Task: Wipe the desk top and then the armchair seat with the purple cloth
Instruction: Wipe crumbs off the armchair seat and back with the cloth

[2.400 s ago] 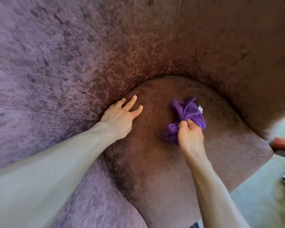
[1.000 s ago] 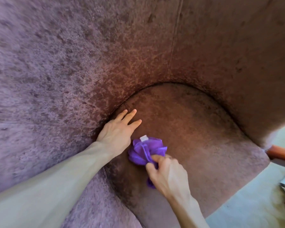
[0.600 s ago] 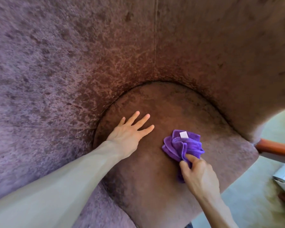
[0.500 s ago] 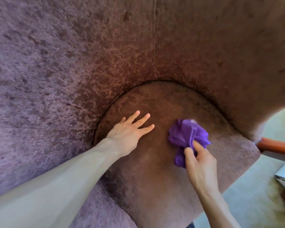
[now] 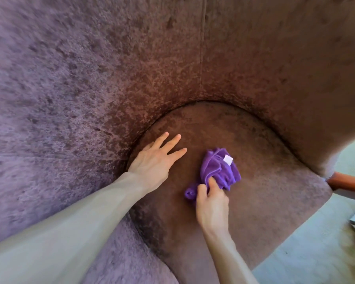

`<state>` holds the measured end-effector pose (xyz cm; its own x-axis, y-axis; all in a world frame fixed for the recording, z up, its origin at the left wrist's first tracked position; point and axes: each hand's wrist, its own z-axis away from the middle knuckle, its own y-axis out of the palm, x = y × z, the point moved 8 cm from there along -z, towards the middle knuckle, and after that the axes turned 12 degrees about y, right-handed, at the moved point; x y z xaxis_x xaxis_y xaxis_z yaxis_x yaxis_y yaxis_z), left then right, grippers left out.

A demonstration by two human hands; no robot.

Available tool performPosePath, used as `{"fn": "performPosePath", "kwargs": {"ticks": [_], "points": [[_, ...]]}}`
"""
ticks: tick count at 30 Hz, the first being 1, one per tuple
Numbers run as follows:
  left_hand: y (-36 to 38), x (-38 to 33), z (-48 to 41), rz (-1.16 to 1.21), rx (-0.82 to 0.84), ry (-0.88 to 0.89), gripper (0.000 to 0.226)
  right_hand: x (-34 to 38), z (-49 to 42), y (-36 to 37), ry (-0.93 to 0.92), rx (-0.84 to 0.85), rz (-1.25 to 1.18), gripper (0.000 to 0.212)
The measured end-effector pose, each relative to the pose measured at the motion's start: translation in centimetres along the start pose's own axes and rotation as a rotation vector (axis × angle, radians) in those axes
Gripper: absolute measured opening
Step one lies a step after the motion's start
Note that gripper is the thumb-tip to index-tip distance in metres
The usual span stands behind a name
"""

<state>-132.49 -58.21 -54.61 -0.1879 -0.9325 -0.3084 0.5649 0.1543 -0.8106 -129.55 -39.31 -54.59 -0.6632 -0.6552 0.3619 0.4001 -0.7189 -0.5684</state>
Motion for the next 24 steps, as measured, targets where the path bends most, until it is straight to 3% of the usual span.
{"fn": "performPosePath", "kwargs": {"ticks": [3, 8, 13, 15, 20, 24], "points": [[0.3, 1.4, 1.1, -0.006, 0.034, -0.055, 0.085, -1.5, 2.6, 3.6, -0.059, 0.105, 0.225, 0.022], [0.2, 2.4, 2.6, -0.014, 0.066, -0.084, 0.081, 1.4, 6.1, 6.5, -0.391, 0.121, 0.452, 0.026], [1.0, 3.2, 3.2, 0.012, 0.103, -0.1, 0.085, -0.3, 6.3, 8.4, -0.282, 0.175, 0.604, 0.022], [1.2, 3.1, 3.2, 0.028, 0.109, -0.11, 0.085, -1.3, 6.9, 7.8, -0.332, 0.194, 0.736, 0.028], [1.9, 3.2, 2.7, 0.051, 0.101, -0.147, 0.084, 1.7, 5.2, 2.7, -0.601, 0.0, 0.738, 0.028], [1.9, 3.3, 2.7, 0.051, 0.095, -0.146, 0.085, 2.8, -0.3, -1.4, -0.529, -0.073, 0.853, 0.028]]}}
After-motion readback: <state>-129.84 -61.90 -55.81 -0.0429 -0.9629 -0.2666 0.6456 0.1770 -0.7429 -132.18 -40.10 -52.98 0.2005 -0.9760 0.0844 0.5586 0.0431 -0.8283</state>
